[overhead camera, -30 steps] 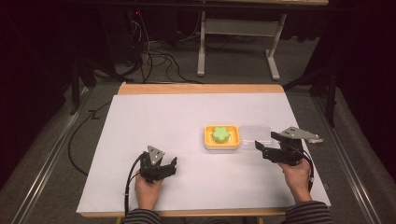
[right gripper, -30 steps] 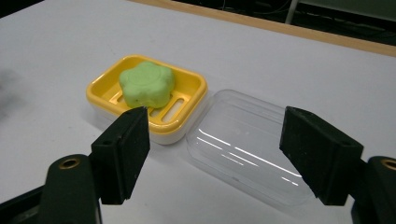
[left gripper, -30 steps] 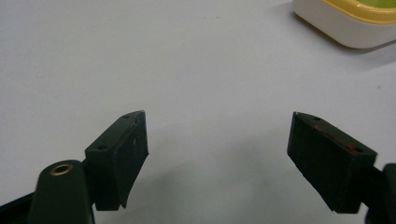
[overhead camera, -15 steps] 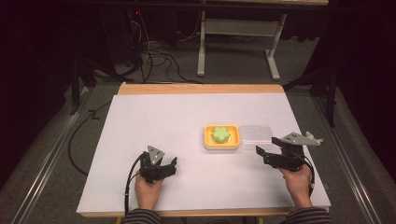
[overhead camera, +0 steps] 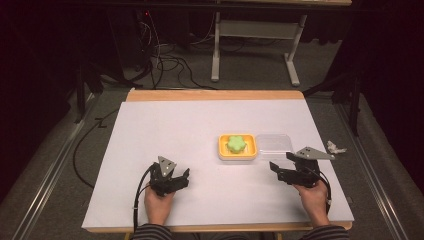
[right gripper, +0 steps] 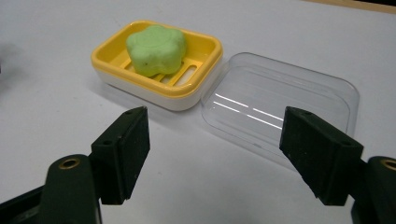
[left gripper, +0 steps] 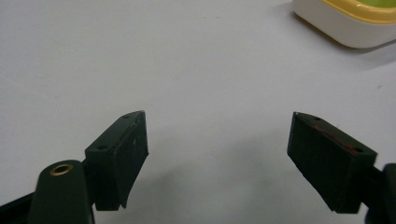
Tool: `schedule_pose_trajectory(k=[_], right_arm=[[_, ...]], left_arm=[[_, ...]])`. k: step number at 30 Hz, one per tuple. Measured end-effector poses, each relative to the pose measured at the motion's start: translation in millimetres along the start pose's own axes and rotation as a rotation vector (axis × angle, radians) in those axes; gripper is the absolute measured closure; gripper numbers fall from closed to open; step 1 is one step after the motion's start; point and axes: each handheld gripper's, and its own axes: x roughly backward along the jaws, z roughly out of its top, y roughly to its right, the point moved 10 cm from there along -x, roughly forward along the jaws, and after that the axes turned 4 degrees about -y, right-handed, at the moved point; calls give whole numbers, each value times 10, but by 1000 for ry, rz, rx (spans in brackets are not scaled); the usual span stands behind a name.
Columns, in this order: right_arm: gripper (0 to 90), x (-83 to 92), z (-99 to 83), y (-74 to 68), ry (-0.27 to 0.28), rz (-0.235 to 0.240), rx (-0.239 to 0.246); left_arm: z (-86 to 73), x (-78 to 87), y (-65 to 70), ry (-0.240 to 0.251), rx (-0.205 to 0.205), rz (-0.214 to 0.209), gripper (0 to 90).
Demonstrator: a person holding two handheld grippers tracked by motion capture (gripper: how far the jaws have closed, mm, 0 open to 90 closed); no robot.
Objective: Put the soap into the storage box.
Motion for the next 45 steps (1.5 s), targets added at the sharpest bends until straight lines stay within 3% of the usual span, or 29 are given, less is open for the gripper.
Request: schedule_pose_trajectory(k=[45], right_arm=[[250,-298,-363,-240,-81,31,-9]], left_arm=[[4,5,0,4,0,-1,209]])
